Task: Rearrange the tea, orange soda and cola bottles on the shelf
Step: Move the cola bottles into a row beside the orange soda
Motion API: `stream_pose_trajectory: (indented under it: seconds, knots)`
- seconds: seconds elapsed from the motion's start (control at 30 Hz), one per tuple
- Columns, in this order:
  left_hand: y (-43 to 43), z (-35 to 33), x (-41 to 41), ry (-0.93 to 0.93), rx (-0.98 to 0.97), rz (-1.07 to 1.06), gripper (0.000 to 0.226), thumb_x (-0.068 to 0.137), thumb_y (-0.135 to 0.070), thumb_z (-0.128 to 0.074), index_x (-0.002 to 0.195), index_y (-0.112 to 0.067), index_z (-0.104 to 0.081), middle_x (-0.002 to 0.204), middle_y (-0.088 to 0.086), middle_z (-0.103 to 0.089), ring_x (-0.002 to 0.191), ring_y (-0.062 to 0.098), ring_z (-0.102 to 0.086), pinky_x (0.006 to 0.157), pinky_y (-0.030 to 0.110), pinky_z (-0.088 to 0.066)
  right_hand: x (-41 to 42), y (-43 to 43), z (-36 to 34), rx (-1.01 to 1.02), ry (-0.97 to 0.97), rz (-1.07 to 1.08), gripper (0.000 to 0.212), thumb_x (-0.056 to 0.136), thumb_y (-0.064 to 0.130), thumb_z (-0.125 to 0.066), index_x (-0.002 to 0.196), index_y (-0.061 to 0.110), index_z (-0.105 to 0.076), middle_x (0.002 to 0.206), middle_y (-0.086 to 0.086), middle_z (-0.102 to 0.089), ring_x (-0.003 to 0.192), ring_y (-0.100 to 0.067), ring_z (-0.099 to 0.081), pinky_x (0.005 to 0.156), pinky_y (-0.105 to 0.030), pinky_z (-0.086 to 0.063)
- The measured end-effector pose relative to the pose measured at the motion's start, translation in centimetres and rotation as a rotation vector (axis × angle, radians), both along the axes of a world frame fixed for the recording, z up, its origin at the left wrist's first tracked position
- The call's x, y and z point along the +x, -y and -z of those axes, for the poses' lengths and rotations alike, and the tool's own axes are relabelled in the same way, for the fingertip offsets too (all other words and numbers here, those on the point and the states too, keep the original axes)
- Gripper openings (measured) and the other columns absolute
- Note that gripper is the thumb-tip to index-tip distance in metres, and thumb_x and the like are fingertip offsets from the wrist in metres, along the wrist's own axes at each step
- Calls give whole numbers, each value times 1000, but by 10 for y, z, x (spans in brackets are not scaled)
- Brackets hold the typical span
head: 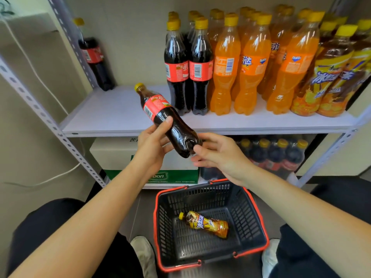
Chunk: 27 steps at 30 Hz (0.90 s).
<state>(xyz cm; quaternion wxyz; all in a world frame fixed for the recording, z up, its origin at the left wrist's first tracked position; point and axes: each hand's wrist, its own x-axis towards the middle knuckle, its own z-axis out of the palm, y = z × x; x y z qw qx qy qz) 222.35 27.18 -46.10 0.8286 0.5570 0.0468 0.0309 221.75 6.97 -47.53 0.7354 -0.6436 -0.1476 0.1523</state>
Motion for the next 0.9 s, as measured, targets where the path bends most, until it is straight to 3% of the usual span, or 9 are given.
stream_pose_trajectory:
  seconds: [0.1,0.27,0.37,0.5,0.7,0.9]
  knots:
    - [-2,0,0,-7,-3,14,55,84,-38,-76,123,-2,-66,110,16,-76,97,27,-75,75,29,-60,1,-7,1,-121,173,94,34,83,16,-82,113,23,-67,87,-4,-77,79,-23,-76,67,-29,-61]
    - [-3,-3,0,4,7,22,58,82,-39,-75,123,1,-66,108,18,-75,95,27,-75,73,29,-59,1,-10,1,-172,293,127,40,77,5,-86,108,24,-68,80,-3,-75,67,-13,-69,61,-20,-55]
    - [-7,-4,1,41,38,26,46,84,-36,-73,117,-4,-69,102,11,-77,92,23,-75,71,27,-59,0,-11,2,-60,160,82,41,80,-3,-82,112,18,-66,86,-9,-73,72,-22,-72,57,-21,-55]
    - [-12,-5,2,105,75,23,37,86,-31,-74,114,-7,-70,103,9,-75,95,23,-74,74,29,-58,-2,-13,3,102,-58,32,42,86,-10,-71,123,10,-63,95,-11,-71,79,-26,-74,69,-29,-60]
    - [-15,-3,4,200,154,-14,44,76,-34,-83,112,-12,-69,100,1,-77,101,24,-74,78,36,-60,-8,-17,-2,343,-279,-75,54,85,-1,-69,137,4,-57,127,-23,-67,110,-33,-71,83,-30,-60]
    - [-19,-3,4,212,198,-40,48,76,-33,-83,116,-10,-68,100,0,-77,102,25,-74,79,39,-61,-3,-12,-6,424,-461,-163,43,96,2,-60,139,6,-58,134,-20,-65,121,-36,-66,86,-31,-61]
